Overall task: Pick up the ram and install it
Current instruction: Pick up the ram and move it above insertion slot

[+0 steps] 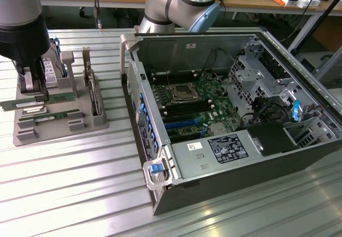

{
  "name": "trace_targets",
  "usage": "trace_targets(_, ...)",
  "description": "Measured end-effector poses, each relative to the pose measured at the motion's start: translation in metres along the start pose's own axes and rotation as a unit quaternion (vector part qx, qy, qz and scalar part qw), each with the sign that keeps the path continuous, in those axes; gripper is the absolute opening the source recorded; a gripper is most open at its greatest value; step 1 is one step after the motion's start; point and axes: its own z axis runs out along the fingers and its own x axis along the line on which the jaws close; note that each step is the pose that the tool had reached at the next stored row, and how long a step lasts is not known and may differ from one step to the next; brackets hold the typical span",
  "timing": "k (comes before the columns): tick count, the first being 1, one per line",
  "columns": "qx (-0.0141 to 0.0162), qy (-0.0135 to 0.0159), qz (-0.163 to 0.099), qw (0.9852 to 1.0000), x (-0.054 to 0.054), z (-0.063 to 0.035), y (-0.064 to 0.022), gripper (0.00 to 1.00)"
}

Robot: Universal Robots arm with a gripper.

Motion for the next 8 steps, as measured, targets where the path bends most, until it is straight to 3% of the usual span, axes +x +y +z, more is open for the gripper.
trace_targets(1, 0.0, 0.0, 0.0, 1.0, -0.0001, -0.0068, 0.0003, 0.12)
trace_targets(8, 0.0, 0.0, 0.0, 1.0, -0.0002, -0.0099, 0.0004, 0.12)
